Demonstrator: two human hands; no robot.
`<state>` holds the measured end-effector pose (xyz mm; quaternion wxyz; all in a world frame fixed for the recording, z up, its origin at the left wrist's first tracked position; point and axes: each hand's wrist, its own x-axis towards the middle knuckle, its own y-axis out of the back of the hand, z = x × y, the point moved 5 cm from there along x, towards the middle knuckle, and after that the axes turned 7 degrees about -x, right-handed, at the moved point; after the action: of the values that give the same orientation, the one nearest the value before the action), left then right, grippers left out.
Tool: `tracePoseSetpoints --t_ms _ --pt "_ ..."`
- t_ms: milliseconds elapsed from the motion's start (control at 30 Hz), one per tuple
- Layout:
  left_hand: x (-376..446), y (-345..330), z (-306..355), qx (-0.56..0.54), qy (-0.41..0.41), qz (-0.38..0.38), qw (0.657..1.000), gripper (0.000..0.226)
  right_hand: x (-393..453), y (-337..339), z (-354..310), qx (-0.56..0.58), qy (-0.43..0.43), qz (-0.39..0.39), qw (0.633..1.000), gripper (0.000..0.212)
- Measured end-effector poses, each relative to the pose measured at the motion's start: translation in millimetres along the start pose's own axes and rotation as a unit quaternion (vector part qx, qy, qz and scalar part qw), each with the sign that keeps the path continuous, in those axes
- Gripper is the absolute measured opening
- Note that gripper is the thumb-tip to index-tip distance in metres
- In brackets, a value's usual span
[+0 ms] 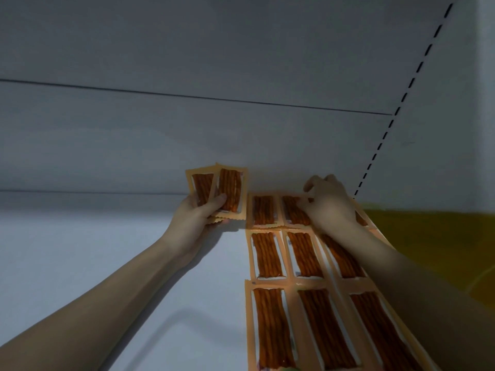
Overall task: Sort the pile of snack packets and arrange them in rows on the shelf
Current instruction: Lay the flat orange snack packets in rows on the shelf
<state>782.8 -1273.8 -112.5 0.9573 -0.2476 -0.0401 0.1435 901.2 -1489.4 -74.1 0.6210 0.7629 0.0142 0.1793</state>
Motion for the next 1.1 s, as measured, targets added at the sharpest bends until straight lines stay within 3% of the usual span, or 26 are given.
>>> tracePoseSetpoints --t_ms 67,167,267,367,533,633,767,1000,1100 --pt "-1.2 1.0 -1.3 0.01 0.007 0.003 1.0 0.014 -5.5 8.7 -18.9 0.118 0.029 0.015 0.992 0.026" --pt "-4.0 -0.6 -4.2 0.007 0.022 0.003 1.0 0.015 -17.1 10.0 -56.7 0.264 0.05 -0.07 0.961 0.031" --pt "-5.1 -5.0 -3.5 0.01 0.023 -0.025 0.999 0.026 -29.1 8.9 -80.6 0.311 0.083 -0.099 0.942 0.043" --pt "-9.6 -12.6 -1.3 -0.001 0.026 -0.057 0.998 0.025 -34.8 8.1 -80.2 0.339 0.079 -0.059 0.936 0.044" --pt "-11.1 -10.4 -5.6 0.004 0.051 -0.021 0.998 0.012 -17.0 16.5 -35.2 0.389 -0.02 -0.017 0.921 0.041" --pt "-12.8 -11.4 -5.8 0.023 0.059 -0.021 0.998 0.012 1.0 23.7 16.8 0.364 -0.103 0.006 0.926 0.035" --pt "-15.7 -12.4 -8.5 0.0 0.067 -0.008 0.998 0.018 13.0 14.9 66.4 0.239 -0.159 -0.025 0.957 0.028" --pt "-14.2 -7.1 -9.2 0.007 0.081 0.038 0.996 0.031 9.2 -7.8 73.0 0.177 -0.143 -0.041 0.973 0.031" --pt "-13.0 -3.7 -7.3 0.052 0.07 0.052 0.995 0.036 7.8 -6.9 70.4 0.04 -0.102 -0.011 0.994 0.033"
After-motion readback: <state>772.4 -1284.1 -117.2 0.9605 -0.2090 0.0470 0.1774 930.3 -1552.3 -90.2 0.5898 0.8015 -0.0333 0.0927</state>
